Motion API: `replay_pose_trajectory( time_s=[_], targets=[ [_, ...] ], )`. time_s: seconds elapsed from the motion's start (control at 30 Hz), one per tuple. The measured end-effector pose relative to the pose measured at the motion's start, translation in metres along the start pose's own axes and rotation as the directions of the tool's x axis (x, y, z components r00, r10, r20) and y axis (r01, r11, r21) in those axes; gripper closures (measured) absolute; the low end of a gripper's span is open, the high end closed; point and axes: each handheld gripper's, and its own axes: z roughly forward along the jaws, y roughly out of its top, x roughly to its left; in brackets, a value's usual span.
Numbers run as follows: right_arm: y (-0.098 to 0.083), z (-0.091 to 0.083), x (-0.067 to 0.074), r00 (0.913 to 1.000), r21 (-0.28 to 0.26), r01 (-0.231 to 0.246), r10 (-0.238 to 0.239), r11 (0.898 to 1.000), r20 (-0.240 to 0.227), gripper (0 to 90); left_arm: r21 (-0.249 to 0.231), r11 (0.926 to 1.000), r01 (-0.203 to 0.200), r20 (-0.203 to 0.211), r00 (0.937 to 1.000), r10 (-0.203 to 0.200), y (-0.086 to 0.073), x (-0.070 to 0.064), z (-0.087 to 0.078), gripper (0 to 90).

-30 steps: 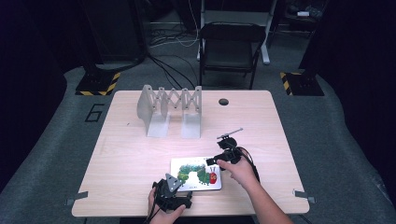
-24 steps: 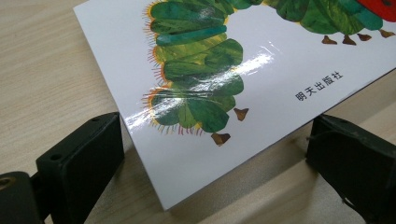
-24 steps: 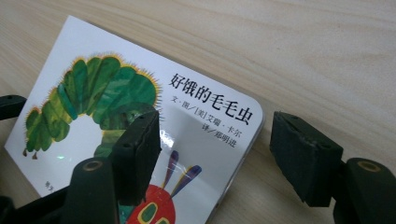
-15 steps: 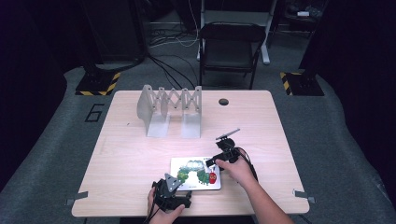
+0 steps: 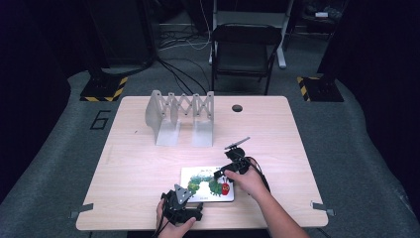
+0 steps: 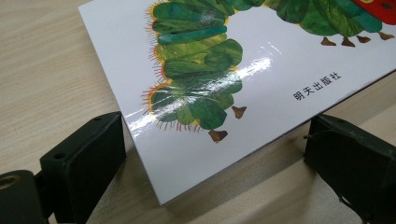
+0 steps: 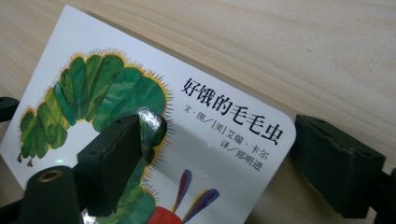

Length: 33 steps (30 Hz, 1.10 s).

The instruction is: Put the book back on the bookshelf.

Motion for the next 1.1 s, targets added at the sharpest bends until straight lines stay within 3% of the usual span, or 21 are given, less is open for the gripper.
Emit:
replay_pose_trajectory(
  time_s=[0.13,0.37,0.43,0.83,0.87,1.1],
  targets=[
    [0.000,0.003,0.008,0.9981,0.005,0.024,-0.024,1.000,0.057,13.8,-0.008,1.0000,0.002,0.002,1.0000,-0.002,-0.001,0.000,0.000,4.7],
    [0.001,0.003,0.013,0.9967,0.017,-0.002,0.000,1.000,0.082,14.4,-0.008,1.0000,-0.002,0.003,1.0000,0.002,-0.001,0.000,0.000,4.6],
    [0.001,0.003,0.014,0.9952,0.017,0.010,-0.012,1.000,0.097,14.6,-0.008,1.0000,-0.002,0.003,1.0000,0.002,-0.001,0.000,0.000,4.5],
    [0.002,-0.006,0.020,0.9918,0.009,0.026,-0.026,1.000,0.125,19.7,-0.009,0.9999,-0.004,0.004,1.0000,0.004,-0.001,0.001,0.000,4.4],
    [0.002,-0.006,0.019,0.9902,0.007,0.046,-0.047,0.999,0.131,20.7,-0.011,0.9999,-0.003,0.003,1.0000,0.003,-0.001,0.001,0.000,4.4],
    [0.002,-0.009,0.017,0.9906,0.018,0.034,-0.036,0.999,0.132,26.4,-0.014,0.9999,-0.008,0.008,0.9999,0.008,-0.002,0.001,0.000,4.2]
  ],
)
